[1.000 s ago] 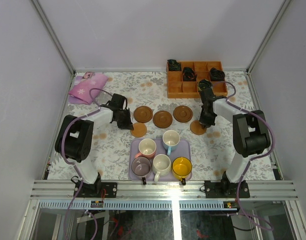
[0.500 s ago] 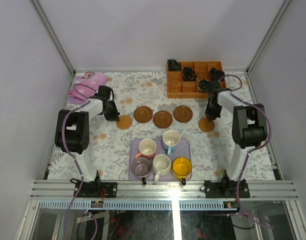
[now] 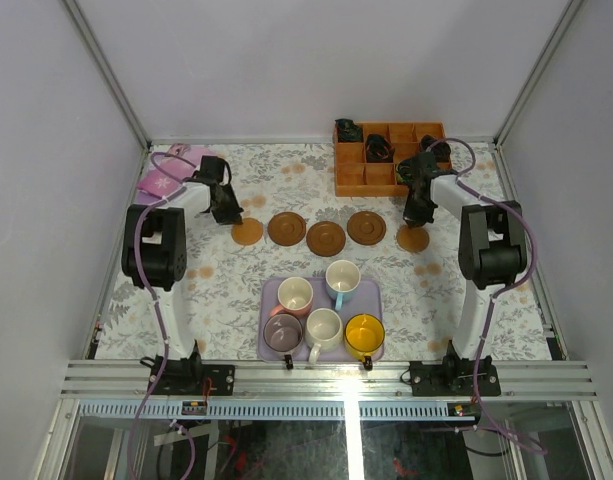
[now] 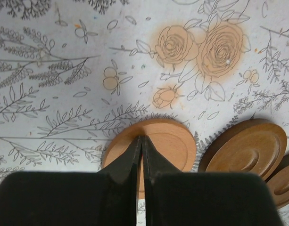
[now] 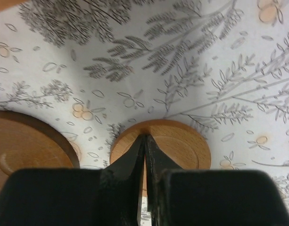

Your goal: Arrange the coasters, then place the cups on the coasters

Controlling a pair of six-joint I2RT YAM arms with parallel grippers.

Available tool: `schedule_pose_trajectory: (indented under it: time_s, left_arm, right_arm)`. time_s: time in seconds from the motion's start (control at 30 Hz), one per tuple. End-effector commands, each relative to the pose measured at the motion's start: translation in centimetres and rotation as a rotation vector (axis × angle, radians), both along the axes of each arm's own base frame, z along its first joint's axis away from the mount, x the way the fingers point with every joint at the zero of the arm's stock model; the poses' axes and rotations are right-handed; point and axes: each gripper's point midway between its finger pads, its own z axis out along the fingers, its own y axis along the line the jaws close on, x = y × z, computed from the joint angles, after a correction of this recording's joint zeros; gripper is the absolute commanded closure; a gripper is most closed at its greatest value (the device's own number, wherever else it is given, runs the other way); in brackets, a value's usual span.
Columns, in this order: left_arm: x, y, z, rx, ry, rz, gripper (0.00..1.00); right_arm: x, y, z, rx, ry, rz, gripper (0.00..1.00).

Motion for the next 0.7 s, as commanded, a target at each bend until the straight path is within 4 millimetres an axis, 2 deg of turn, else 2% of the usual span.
schedule_pose_trajectory:
  time_s: [0.0, 0.4, 0.5, 0.67]
  left_arm:
    - [-1.3, 2.6, -4.9, 0.102, 0.111, 0.039, 1.0]
    - [1.1, 2.6, -4.5, 0.091, 0.073, 0.029, 1.0]
    - [1.7, 2.1, -3.1, 0.066, 0.03, 0.011, 1.0]
    - [2.7, 1.6, 1.2, 0.049, -0.085, -0.029, 1.0]
  right_arm:
    - [1.8, 1.8, -1.0, 0.035, -0.017, 0.062, 0.95]
    - [5.3, 2.6, 0.2, 0.03, -0.088, 0.094, 0.95]
    - [5.7, 2.9, 1.3, 0.025, -0.116, 0.116, 0.95]
    - [5.9, 3.8, 4.8, -0.025, -0.206, 0.183, 0.92]
